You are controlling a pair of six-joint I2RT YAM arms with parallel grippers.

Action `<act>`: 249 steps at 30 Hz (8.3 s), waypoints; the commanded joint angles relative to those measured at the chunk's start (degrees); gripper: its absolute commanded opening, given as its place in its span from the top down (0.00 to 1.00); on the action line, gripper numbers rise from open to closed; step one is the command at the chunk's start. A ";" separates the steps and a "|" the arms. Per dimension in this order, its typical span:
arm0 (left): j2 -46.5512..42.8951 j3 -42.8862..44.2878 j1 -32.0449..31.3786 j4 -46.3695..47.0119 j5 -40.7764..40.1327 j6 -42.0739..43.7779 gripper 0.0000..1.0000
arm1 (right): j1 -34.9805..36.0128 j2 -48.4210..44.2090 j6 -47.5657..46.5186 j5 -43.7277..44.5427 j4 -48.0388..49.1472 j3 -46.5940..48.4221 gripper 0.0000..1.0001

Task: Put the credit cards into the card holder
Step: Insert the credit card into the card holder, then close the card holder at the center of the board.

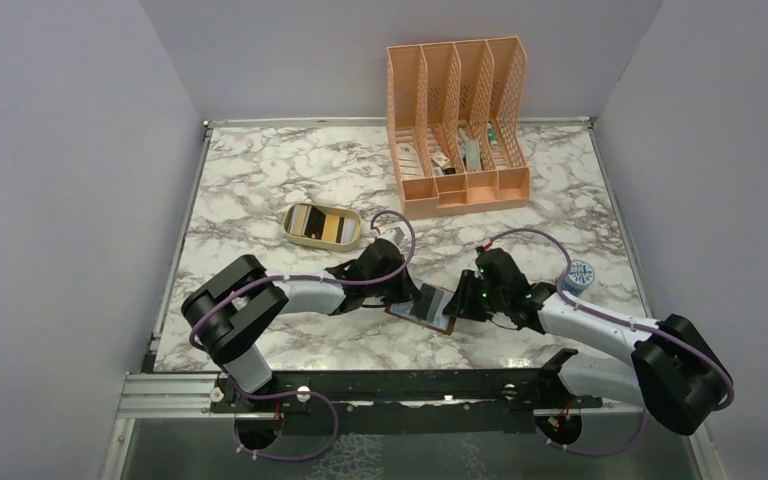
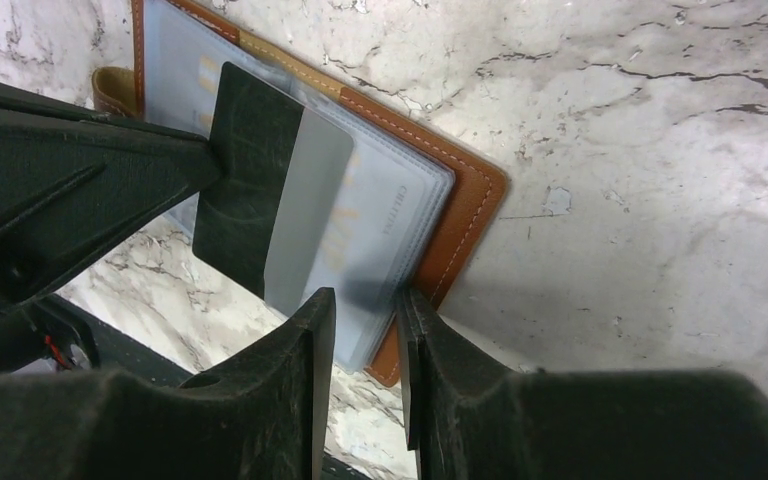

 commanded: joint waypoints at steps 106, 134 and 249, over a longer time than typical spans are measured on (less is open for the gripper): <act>-8.62 7.25 -3.23 -17.84 -11.15 14.36 0.44 | 0.38 -4.34 -2.81 5.26 -5.03 1.47 0.59; -6.18 5.90 -1.38 -24.58 -14.32 22.51 0.35 | 0.38 -1.69 3.56 1.71 2.71 -1.12 0.36; -11.75 -7.95 -1.18 -6.74 6.11 14.90 0.49 | 0.47 1.93 -6.94 -2.23 -1.34 7.02 0.51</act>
